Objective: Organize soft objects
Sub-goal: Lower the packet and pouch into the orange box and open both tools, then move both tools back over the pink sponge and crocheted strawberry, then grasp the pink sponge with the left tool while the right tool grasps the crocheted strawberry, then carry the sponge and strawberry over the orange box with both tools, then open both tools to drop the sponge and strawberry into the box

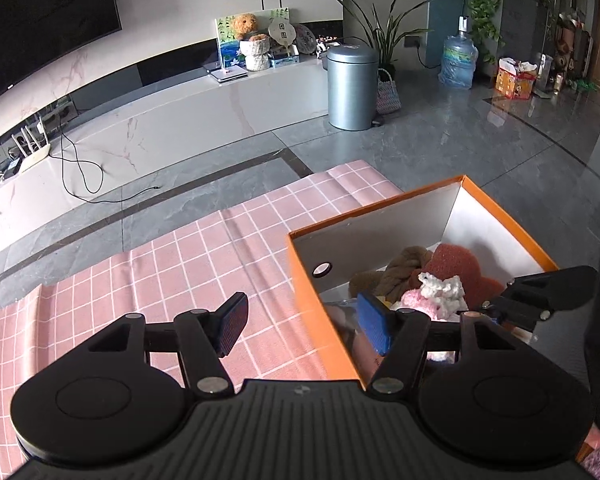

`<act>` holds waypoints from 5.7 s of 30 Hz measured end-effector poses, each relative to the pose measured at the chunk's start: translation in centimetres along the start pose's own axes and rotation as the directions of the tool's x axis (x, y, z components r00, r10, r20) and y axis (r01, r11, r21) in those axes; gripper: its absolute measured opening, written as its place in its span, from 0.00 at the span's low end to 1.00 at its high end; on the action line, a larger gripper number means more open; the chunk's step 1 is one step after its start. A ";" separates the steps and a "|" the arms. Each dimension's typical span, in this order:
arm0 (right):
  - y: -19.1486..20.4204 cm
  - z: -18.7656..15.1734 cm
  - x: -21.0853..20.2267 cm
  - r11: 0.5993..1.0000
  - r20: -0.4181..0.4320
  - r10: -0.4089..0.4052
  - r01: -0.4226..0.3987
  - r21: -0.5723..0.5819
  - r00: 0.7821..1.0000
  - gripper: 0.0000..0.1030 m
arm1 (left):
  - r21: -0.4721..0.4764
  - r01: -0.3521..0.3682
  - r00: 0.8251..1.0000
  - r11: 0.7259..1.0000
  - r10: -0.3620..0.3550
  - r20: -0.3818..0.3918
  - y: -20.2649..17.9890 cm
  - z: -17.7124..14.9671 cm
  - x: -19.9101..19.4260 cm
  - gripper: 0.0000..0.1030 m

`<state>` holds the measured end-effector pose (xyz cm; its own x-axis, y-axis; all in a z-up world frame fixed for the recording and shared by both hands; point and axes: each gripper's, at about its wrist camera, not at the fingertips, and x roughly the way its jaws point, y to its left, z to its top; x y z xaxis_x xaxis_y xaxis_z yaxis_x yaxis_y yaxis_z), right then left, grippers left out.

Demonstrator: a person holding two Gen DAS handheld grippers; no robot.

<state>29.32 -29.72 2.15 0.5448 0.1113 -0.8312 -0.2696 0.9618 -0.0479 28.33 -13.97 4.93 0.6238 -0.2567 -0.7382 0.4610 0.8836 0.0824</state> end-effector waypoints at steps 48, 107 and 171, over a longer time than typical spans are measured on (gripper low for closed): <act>17.2 -6.2 -12.3 0.996 0.368 -0.048 0.073 -0.053 0.929 0.80 | -0.236 -0.021 0.975 0.971 0.073 0.211 10.1 -19.0 -13.5 0.68; 23.7 -8.2 2.1 0.882 0.313 -0.421 0.464 -0.076 0.851 0.37 | -0.334 -0.332 0.932 0.882 0.361 0.025 14.2 -24.2 -4.6 0.51; -0.7 -10.1 -12.1 0.983 0.021 -0.181 0.181 0.010 0.983 0.37 | 0.069 0.276 0.950 0.959 -0.261 -0.172 -10.4 -8.3 -3.2 0.53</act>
<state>14.87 -34.27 6.68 0.6012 -0.0594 -0.7969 -0.1583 0.9686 -0.1917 16.33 -19.14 0.87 0.3634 -0.4073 -0.8379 0.6579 0.7490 -0.0787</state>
